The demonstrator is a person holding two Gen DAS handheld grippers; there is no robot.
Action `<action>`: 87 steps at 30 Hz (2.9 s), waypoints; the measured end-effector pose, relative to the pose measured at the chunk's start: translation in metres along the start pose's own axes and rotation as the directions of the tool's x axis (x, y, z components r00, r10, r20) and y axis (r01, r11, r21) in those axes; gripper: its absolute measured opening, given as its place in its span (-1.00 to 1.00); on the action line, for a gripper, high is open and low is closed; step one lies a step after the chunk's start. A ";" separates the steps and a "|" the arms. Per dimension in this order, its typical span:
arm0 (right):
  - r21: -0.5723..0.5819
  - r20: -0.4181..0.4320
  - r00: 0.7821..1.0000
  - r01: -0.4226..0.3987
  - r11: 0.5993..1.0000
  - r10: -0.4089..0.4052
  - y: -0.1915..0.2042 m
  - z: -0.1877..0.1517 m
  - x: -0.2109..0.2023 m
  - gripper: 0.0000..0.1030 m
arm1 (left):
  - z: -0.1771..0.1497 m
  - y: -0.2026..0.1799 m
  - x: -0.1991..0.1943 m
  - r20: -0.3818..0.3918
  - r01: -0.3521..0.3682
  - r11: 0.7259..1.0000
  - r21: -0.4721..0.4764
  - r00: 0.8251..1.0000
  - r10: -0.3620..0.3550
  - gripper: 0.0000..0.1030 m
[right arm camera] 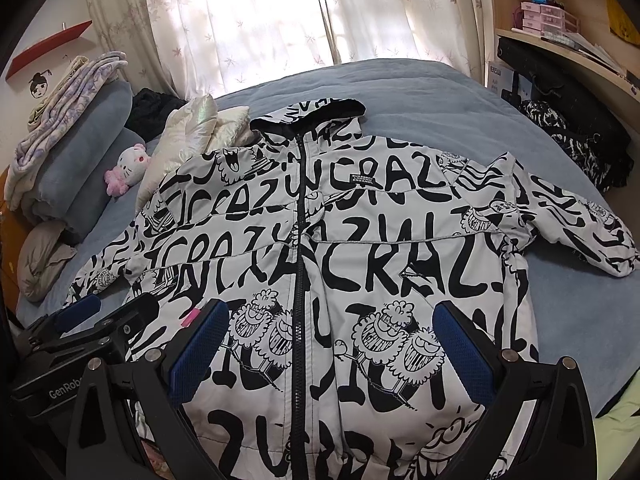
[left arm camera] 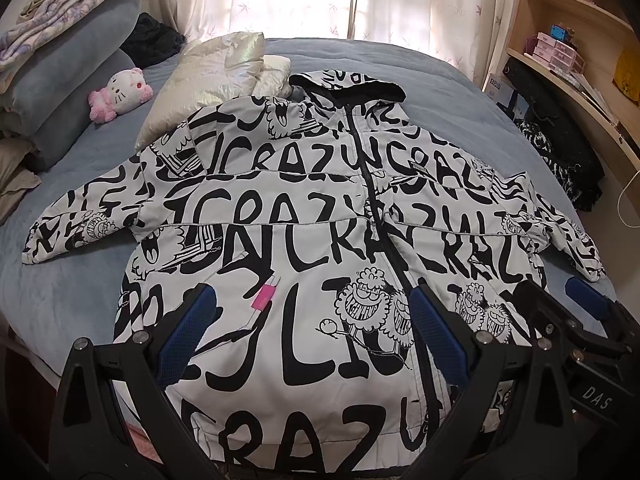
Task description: Fold large clothes
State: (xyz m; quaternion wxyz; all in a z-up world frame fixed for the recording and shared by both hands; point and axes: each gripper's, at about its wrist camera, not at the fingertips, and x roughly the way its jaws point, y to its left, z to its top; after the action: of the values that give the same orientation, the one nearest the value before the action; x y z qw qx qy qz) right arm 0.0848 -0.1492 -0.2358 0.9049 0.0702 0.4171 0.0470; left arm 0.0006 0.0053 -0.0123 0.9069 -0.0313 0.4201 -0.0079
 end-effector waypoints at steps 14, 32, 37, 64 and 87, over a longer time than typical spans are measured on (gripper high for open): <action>-0.034 0.076 0.997 0.022 0.999 -0.020 -0.019 0.033 -0.033 1.00 | 0.026 -0.012 -0.010 0.032 -0.010 0.999 0.036 0.999 0.009 0.88; -0.014 0.300 0.922 0.261 0.965 -0.245 -0.130 0.135 -0.161 1.00 | 0.114 -0.107 -0.043 0.101 0.186 0.969 0.165 0.974 -0.204 0.90; 0.038 0.334 0.877 0.353 0.935 -0.345 -0.191 0.159 -0.196 1.00 | 0.147 -0.151 -0.029 0.105 0.247 0.955 0.164 0.958 -0.266 0.90; 0.696 -0.312 0.924 0.379 0.609 -0.219 -0.589 0.049 -0.031 0.74 | 0.088 -0.338 0.241 -0.122 0.248 0.948 0.201 0.966 -0.227 0.90; 0.240 0.256 0.918 0.242 0.940 -0.302 -0.346 0.228 -0.079 -0.74 | 0.140 -0.202 0.192 -0.039 0.189 0.980 0.059 0.982 -0.187 -0.23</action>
State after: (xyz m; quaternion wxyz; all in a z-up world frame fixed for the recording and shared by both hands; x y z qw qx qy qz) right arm 0.2166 -0.5213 -0.0879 0.9418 0.1095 0.2885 -0.1335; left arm 0.2340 -0.1971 -0.0552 0.8954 -0.0421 0.4300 -0.1071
